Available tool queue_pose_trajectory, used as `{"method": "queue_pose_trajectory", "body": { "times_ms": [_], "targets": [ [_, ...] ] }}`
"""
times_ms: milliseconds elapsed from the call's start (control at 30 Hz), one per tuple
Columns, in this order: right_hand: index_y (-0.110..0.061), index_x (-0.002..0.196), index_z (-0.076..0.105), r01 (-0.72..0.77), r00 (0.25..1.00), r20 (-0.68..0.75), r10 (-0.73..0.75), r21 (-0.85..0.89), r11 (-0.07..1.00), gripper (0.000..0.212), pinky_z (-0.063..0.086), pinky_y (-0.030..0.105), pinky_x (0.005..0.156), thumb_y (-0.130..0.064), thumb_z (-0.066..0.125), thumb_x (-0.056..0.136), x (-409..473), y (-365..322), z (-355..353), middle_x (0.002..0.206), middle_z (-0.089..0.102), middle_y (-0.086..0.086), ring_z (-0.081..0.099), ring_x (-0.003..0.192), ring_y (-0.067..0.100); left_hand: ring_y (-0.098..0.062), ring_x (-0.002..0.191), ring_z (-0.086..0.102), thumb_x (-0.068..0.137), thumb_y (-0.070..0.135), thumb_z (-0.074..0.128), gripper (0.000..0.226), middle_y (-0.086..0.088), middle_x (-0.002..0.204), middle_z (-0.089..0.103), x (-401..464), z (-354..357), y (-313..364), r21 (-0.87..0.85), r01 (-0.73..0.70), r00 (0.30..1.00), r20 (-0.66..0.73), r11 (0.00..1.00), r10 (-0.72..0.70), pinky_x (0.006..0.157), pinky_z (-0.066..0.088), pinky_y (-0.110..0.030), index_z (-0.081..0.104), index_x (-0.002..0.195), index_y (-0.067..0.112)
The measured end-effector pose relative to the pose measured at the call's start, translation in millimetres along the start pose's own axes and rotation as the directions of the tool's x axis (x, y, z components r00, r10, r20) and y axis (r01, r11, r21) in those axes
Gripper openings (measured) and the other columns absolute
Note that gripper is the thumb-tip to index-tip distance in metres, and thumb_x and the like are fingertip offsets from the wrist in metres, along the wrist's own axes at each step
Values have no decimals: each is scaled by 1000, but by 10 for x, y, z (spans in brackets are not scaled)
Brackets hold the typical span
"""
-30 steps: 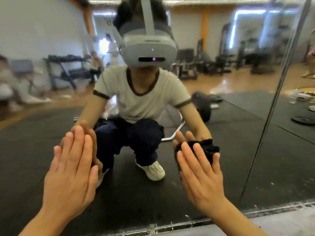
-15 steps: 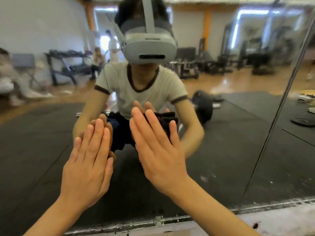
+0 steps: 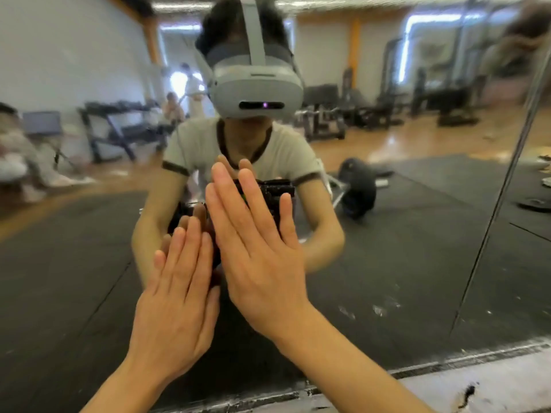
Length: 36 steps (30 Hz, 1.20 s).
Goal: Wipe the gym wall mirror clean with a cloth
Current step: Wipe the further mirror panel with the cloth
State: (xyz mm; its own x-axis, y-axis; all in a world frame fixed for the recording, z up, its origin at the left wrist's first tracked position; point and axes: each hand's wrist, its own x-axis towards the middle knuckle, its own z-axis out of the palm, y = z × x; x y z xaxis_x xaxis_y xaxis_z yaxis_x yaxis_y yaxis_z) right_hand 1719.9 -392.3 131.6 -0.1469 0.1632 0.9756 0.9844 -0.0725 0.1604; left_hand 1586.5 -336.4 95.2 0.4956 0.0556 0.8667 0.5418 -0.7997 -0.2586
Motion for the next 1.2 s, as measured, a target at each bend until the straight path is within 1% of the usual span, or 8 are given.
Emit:
{"method": "queue_pose_trajectory", "body": {
  "times_ms": [100,300,467,600,867,967,1067,1200],
  "targets": [
    [-11,156,25,-18,999,38,22,-94,995,56,-3,41,124,-14,40,102,-227,633,-230,161,27,4,1,154,14,-21,156,-7,109,35,14,59,-3,169,-12,-124,-95,-254,43,15,1000,-11,999,-15,127,-4,-37,-4,161,12],
    [-1,150,26,-575,806,-139,575,43,817,48,-8,44,122,-22,25,107,-448,889,-278,159,20,15,5,155,21,-22,156,-8,109,36,13,60,-5,169,-11,-298,-139,-527,87,91,995,22,992,-93,127,-5,-38,-3,161,11],
    [-10,160,12,-95,995,38,97,-47,994,55,2,49,125,-16,23,107,-313,-620,239,169,5,9,8,155,24,-19,156,-9,110,35,14,59,-2,169,-14,-240,-159,-507,77,69,998,-13,995,-68,126,-5,-34,-5,161,12],
    [-13,161,9,43,997,75,-36,-84,996,57,-5,42,125,-17,27,107,-573,-122,79,168,6,0,4,155,18,-19,156,-8,110,34,14,59,-2,169,-14,-243,-172,-513,84,52,999,-11,995,-51,127,-4,-35,-4,161,11],
    [11,145,29,-711,697,-47,716,88,698,54,-1,54,120,-13,32,98,-614,65,38,156,21,26,16,149,39,-21,156,-7,108,29,17,60,-6,169,-14,-238,-176,-484,100,50,999,-17,994,-49,127,-3,-36,-3,160,7],
    [-3,157,19,-333,941,66,332,-1,943,55,5,52,122,-13,27,103,-443,-732,275,167,9,12,14,152,32,-18,156,-7,108,28,18,60,-3,169,-13,-215,-200,-484,70,40,999,-21,997,-38,126,-3,-33,-4,161,9],
    [-13,161,5,21,994,104,-22,6,1000,57,-2,42,125,-18,24,108,-576,-532,233,169,-4,0,4,156,18,-18,156,-6,109,30,16,59,-2,169,-11,-226,-274,-520,15,-1,1000,13,1000,1,126,-4,-32,-3,161,10],
    [-14,161,10,-310,950,43,311,-24,950,54,-6,41,125,-28,21,110,-846,275,-117,169,-6,-6,-1,156,16,-20,156,-6,109,34,15,60,-2,170,-10,-430,-471,-841,55,41,999,-3,998,-41,126,-5,-34,1,161,10]
  ]
}}
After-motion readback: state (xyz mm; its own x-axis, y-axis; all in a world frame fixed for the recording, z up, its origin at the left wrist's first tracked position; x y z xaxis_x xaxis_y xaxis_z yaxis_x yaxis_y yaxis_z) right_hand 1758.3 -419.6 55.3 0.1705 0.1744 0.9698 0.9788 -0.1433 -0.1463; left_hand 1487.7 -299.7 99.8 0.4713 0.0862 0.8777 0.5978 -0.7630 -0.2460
